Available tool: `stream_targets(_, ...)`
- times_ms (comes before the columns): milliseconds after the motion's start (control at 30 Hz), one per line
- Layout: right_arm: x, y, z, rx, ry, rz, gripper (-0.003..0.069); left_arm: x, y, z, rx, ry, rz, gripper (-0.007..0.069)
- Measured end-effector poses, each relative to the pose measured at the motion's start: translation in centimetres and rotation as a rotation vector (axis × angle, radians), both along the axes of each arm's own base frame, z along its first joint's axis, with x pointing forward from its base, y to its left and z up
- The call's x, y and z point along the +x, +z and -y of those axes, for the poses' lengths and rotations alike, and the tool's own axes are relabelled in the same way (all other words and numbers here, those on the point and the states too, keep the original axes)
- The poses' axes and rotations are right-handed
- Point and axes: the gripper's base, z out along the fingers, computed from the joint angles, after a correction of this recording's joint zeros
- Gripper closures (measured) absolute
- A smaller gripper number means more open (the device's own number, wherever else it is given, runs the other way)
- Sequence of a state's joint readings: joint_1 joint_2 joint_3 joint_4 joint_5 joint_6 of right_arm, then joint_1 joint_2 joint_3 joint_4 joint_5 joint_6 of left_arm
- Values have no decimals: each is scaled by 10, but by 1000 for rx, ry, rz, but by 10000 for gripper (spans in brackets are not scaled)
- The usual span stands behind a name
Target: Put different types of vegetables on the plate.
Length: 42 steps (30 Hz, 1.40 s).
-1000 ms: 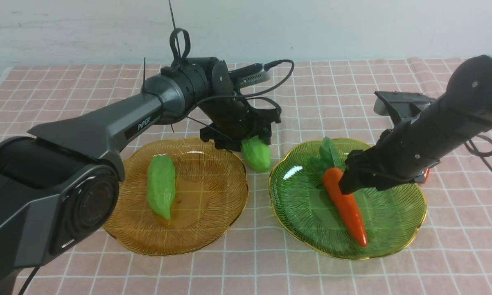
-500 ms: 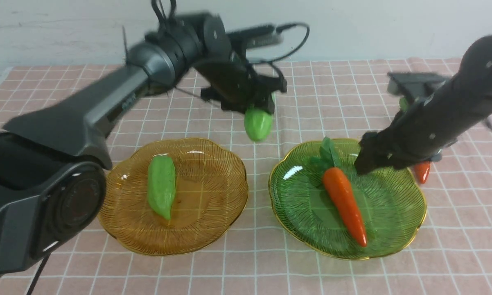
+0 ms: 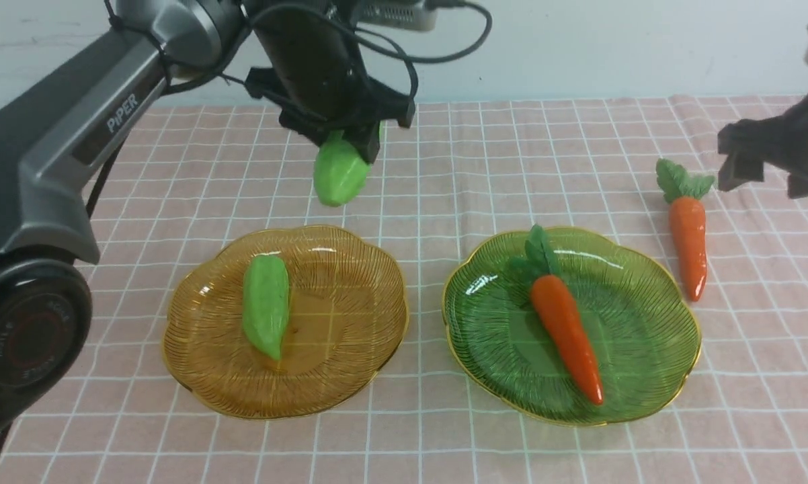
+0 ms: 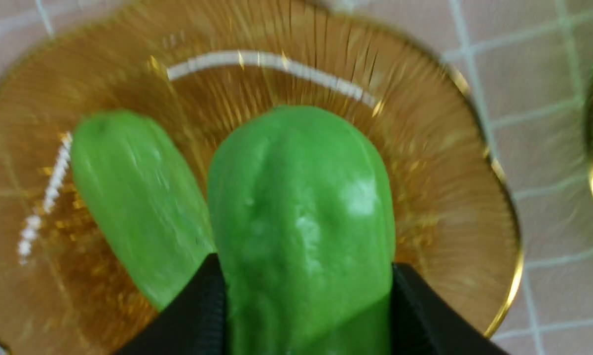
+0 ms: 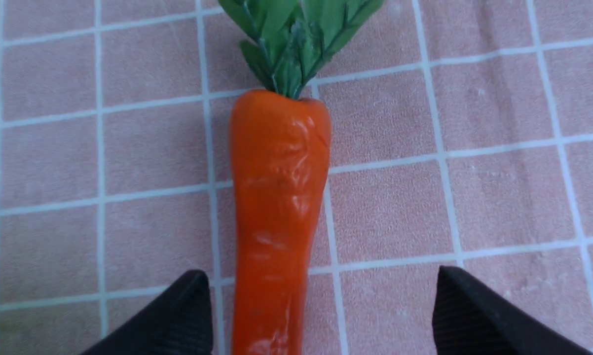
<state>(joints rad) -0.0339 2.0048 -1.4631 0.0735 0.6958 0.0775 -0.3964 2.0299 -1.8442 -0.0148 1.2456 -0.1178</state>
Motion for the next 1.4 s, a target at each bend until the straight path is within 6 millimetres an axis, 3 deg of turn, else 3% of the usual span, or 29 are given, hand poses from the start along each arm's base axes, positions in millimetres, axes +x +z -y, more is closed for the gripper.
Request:
stream_targets(133,9,-25,0,-2,2,-21,117,-7,-17,-3,24,9,-61,322)
stream_targets(300,19,-47,-1,8,-1,-45,165,-9,-21,-4,24,34,-73,322)
stream_targets(367,22,-56,-1,3,4,-65,220,-9,-20,-4,22,37,-71,322)
stream_targets(467,25,-54,0,-2,10,-78,417,-9,-20,-3,16,47,-73,322)
stream_targets(500,25,-53,0,-1,10,-85,437,-9,-20,-3,12,52,-74,322)
stream_targets(667,23,-26,0,3,16,-114,424,-9,-20,-2,-3,67,-81,319)
stream_targets(800,12,27,-1,3,21,-61,424,-9,-20,-2,-6,68,-83,284)
stream_targets(933,-13,83,-4,27,30,-29,424,-9,-20,-2,-7,70,-82,217)
stream_targets(1067,-32,108,-10,73,71,-52,424,-9,-20,-2,-2,75,-80,127)
stream_targets(1200,-45,114,-22,149,160,-119,424,-8,-20,-4,19,74,-71,69)
stream_targets(1300,-52,97,-45,167,262,-184,424,-7,-20,-6,47,69,-55,67)
stream_targets(1367,-59,81,-63,164,311,-245,424,-7,-10,-7,40,66,-27,151)
stream_targets(1400,-61,72,-71,158,330,-271,424,-9,-2,-8,30,65,-6,244)
